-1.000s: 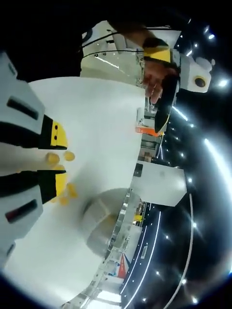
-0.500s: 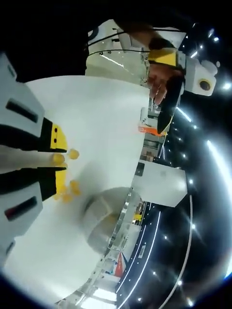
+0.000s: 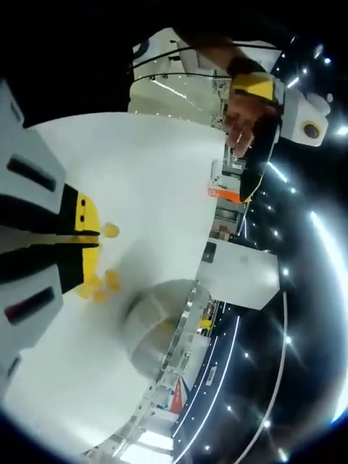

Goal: Pick up the QQ candy scattered on the table and place it into the stainless steel bowl on the table

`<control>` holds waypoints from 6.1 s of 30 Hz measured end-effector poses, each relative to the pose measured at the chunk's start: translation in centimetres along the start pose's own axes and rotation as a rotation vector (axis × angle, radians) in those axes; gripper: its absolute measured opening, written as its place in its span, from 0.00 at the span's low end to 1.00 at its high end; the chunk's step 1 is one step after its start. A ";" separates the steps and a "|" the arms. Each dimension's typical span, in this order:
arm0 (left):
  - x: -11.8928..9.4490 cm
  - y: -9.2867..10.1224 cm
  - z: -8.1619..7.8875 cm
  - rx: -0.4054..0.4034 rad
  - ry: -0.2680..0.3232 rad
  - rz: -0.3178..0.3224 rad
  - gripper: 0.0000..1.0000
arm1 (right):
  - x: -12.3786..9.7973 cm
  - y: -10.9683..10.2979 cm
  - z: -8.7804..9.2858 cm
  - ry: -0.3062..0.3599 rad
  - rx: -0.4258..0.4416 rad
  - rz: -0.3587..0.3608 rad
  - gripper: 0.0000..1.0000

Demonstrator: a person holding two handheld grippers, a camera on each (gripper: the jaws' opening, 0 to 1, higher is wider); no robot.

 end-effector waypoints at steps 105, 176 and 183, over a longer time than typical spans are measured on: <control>0.1 -0.7 0.6 0.005 -0.015 -0.029 0.94 | 6.4 17.5 -7.8 -0.001 0.065 0.142 0.04; -0.5 0.0 -0.1 0.014 -0.001 -0.017 0.94 | -3.6 9.6 -17.9 0.298 -0.165 0.093 0.22; -0.5 -0.1 -0.1 0.012 0.003 -0.015 0.94 | -4.0 7.2 -17.0 0.315 -0.183 0.052 0.22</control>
Point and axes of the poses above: the point that each gripper's makers call its tool centre point, and the gripper's own axes: x roughly forward along the fingers, y roughly to its right, z roughly out of its underside, the point moved 9 cm from there along -x, roughly backward along the fingers, and after that the axes turned 8 degrees about -z, right-handed, at the moved point
